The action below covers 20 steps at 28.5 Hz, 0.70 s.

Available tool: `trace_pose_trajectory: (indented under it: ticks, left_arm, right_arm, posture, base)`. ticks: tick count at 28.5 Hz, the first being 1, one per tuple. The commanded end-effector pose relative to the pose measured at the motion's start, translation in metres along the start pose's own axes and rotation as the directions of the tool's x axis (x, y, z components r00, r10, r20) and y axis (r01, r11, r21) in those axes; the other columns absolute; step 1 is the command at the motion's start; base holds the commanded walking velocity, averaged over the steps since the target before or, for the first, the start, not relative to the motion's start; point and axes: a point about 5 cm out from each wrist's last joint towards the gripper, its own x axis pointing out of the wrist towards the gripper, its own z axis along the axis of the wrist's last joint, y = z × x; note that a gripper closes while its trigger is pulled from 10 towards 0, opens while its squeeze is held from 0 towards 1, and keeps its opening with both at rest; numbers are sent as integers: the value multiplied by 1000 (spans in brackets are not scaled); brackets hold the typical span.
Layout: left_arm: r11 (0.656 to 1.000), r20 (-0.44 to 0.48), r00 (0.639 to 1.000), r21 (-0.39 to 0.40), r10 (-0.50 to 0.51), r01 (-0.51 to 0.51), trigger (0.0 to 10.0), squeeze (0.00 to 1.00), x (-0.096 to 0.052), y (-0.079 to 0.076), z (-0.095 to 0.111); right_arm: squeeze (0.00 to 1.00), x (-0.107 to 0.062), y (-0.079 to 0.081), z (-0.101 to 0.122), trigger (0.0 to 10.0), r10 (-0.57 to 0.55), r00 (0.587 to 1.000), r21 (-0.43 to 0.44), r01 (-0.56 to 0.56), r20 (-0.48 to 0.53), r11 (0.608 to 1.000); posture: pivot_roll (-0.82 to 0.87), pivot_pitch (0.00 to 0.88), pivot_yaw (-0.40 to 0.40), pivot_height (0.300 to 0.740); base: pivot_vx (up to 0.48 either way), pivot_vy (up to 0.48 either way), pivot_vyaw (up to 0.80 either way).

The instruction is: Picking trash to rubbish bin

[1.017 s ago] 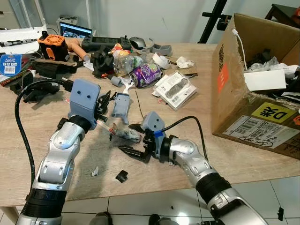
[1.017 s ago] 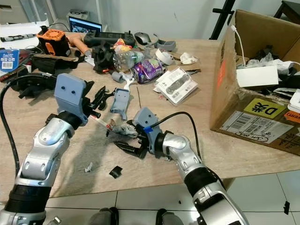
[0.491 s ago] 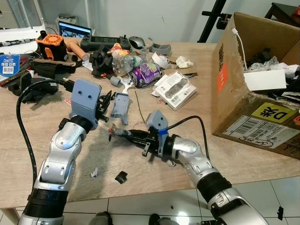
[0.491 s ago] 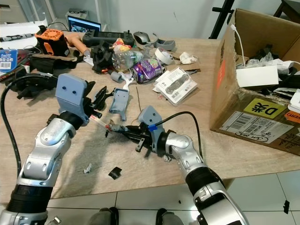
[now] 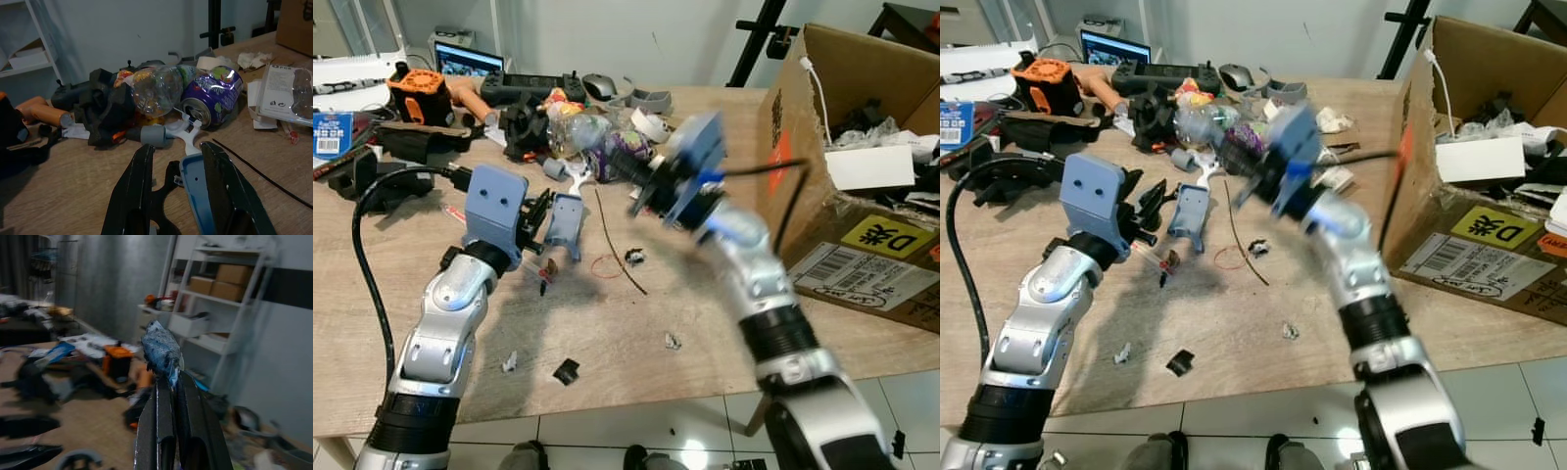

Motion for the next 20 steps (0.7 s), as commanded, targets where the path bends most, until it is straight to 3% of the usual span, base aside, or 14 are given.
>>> trace_pose_trajectory:
  ticks: [1, 3, 4, 5, 6, 7, 8, 9, 12, 16, 17, 18, 19, 20]
  left_arm:
    - [1000, -4, 1000, -17, -4, 4, 10000, 0, 0, -4, -2]
    - [1000, -3, 1000, -17, -3, 3, 10000, 0, 0, -4, -2]
    - [1000, -6, 1000, -14, -1, 1, 10000, 0, 1, -3, -3]
    - [1000, -6, 1000, -14, -1, 1, 10000, 0, 1, -3, -3]
    - [1000, -6, 1000, -13, 0, 0, 10000, 0, 0, -2, -3]
    - [1000, -6, 1000, -15, 2, -2, 10000, 0, 0, -2, -3]
    - [1000, -6, 1000, -15, 2, -2, 10000, 0, 0, -2, -3]
    - [1000, -6, 1000, -15, 1, -1, 10000, 0, -1, -3, -3]
    - [1000, -9, 1000, -11, 0, 0, 10000, 0, -1, -2, -4]
    - [1000, -9, 1000, -11, 1, -1, 10000, 0, -2, -1, -4]
    - [1000, -8, 1000, -8, -2, 2, 10000, 0, -2, -1, -4]
    - [1000, -8, 1000, -8, -2, 2, 10000, 0, -2, -1, -4]
    - [1000, -8, 1000, -8, -3, 2, 10000, 0, -1, -1, -4]
    - [1000, -8, 1000, -8, -3, 2, 10000, 0, -1, -1, -4]
  right_arm:
    - [0, -5, -16, 10, 0, -109, 993, -48, 111, 45, 993]
    - [0, -6, -20, 15, 0, -139, 988, -64, 143, 64, 988]
    - [0, -10, -42, 26, 0, -306, 946, -119, 317, 102, 941]
    - [0, -10, -42, 26, 0, -306, 946, -119, 317, 102, 941]
    - [0, -15, -55, 29, 3059, -401, 909, -144, 414, 110, 899]
    - [0, -22, -67, 32, 8863, -490, 864, -166, 503, 114, 848]
    - [0, -22, -67, 32, 8863, -490, 864, -166, 503, 114, 848]
    - [0, -32, -82, 33, 10000, -581, 806, -186, 591, 110, 785]
    - [0, -60, -114, 33, 10000, -739, 670, -224, 733, 74, 642]
    - [0, -74, -126, 31, 10000, -794, 606, -231, 780, 51, 582]
    - [0, -88, -136, 31, 10000, -838, 544, -225, 822, 43, 523]
    - [0, -88, -136, 31, 10000, -838, 544, -225, 822, 43, 523]
    - [0, -103, -144, 31, 10000, -889, 456, -195, 877, 49, 439]
    - [0, -103, -144, 31, 10000, -889, 456, -195, 877, 49, 439]
  posture:
    - [60, 198, -73, 740]
    - [60, 198, -73, 740]
    - [63, 207, -77, 740]
    - [63, 207, -77, 740]
    - [61, 218, -78, 740]
    - [60, 215, -78, 740]
    - [60, 215, -78, 740]
    - [61, 196, -76, 740]
    - [66, 207, -77, 740]
    - [61, 186, -74, 740]
    - [63, 175, -73, 740]
    - [63, 175, -73, 740]
    - [63, 191, -71, 740]
    - [63, 191, -71, 740]
  base:
    - [0, 0, 0]
    - [0, 0, 0]
    - [0, 0, 0]
    - [0, 0, 0]
    - [0, 0, 0]
    - [0, 0, 0]
    - [0, 0, 0]
    - [0, 0, 0]
    - [0, 0, 0]
    - [0, 0, 0]
    - [0, 0, 0]
    - [0, 0, 0]
    - [0, 0, 0]
    - [0, 0, 0]
